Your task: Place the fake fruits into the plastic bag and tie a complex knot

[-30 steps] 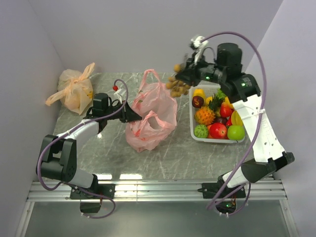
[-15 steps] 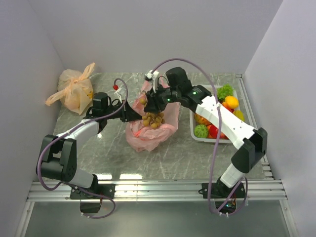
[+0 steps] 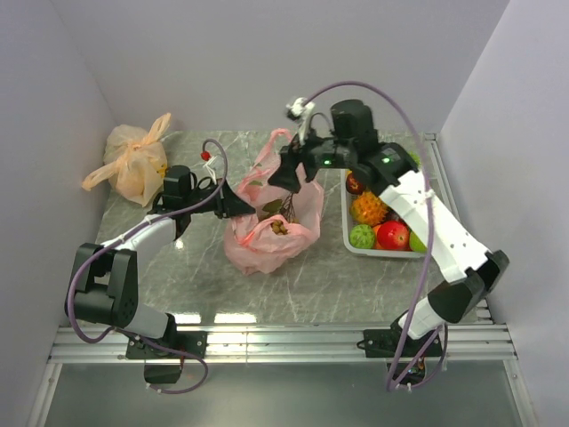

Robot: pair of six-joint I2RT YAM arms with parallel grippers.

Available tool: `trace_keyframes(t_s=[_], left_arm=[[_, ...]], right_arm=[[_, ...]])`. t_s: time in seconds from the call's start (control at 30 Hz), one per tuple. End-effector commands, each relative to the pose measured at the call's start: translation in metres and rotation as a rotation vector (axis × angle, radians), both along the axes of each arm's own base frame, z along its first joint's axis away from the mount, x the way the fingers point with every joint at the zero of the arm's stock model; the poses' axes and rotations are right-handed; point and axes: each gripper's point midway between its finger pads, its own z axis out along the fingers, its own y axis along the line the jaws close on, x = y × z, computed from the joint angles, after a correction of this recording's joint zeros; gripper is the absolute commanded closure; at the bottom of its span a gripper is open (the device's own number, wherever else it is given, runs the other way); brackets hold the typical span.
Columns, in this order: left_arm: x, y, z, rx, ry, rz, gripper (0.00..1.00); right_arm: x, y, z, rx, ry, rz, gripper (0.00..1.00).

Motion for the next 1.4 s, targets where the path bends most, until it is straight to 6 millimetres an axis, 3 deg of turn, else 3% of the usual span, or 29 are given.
trace_keyframes(t_s=[0.0, 0.03, 0.1, 0.13, 0.2, 0.23, 0.27, 0.3, 0.37, 0.47, 0.5, 0.6, 0.77, 0.87, 1.03, 1.2, 1.37], left_arm=[[0.003, 0.002, 0.017, -0.026, -0.062, -0.026, 1.00], [0.003, 0.003, 0.017, -0.022, -0.063, -0.023, 1.00], [0.005, 0.005, 0.017, -0.006, -0.070, -0.023, 1.00], [0.005, 0.005, 0.017, -0.003, -0.073, -0.024, 1.00], [0.005, 0.005, 0.016, 0.002, -0.078, -0.026, 1.00], [0.005, 0.005, 0.015, 0.003, -0.080, -0.026, 1.00], [0.005, 0.005, 0.015, 0.002, -0.077, -0.026, 1.00], [0.005, 0.005, 0.014, 0.003, -0.071, -0.027, 1.00], [0.006, 0.005, 0.012, 0.008, -0.062, -0.030, 1.00], [0.009, 0.005, 0.008, 0.020, -0.056, -0.025, 1.00], [0.011, 0.005, 0.009, 0.022, -0.059, -0.024, 1.00], [0.012, 0.006, 0.007, 0.032, -0.052, -0.023, 1.00], [0.008, 0.008, 0.004, 0.043, -0.050, -0.013, 1.00], [0.005, 0.009, 0.004, 0.044, -0.049, -0.011, 1.00], [0.003, 0.009, 0.003, 0.050, -0.046, -0.018, 1.00], [0.007, 0.008, 0.000, 0.050, -0.041, -0.008, 1.00], [0.006, 0.009, -0.002, 0.061, -0.041, -0.007, 1.00]], right_arm=[[0.006, -0.039, 0.025, 0.028, -0.030, -0.082, 0.17], [0.023, -0.064, 0.020, 0.016, 0.000, -0.158, 0.17], [0.037, -0.096, 0.020, 0.018, 0.028, -0.225, 0.17], [0.050, -0.132, 0.013, -0.018, 0.044, -0.308, 0.17], [0.063, -0.175, 0.011, -0.067, 0.042, -0.423, 0.17], [0.061, -0.195, 0.001, -0.111, 0.073, -0.460, 0.17], [0.070, -0.234, -0.003, -0.131, 0.094, -0.566, 0.16], [0.071, -0.252, -0.009, -0.170, 0.104, -0.625, 0.17], [0.066, -0.316, -0.024, -0.198, 0.180, -0.781, 0.17], [0.053, -0.364, -0.044, -0.216, 0.282, -0.873, 0.17], [0.047, -0.393, -0.049, -0.215, 0.312, -0.940, 0.17], [0.029, -0.424, -0.074, -0.241, 0.437, -0.975, 0.17], [0.005, -0.434, -0.129, -0.320, 0.651, -0.944, 0.16], [0.004, -0.436, -0.150, -0.344, 0.688, -0.945, 0.15], [0.016, -0.435, -0.171, -0.380, 0.716, -0.949, 0.15], [0.025, -0.432, -0.204, -0.443, 0.729, -0.946, 0.15], [0.032, -0.428, -0.215, -0.439, 0.745, -0.931, 0.19]])
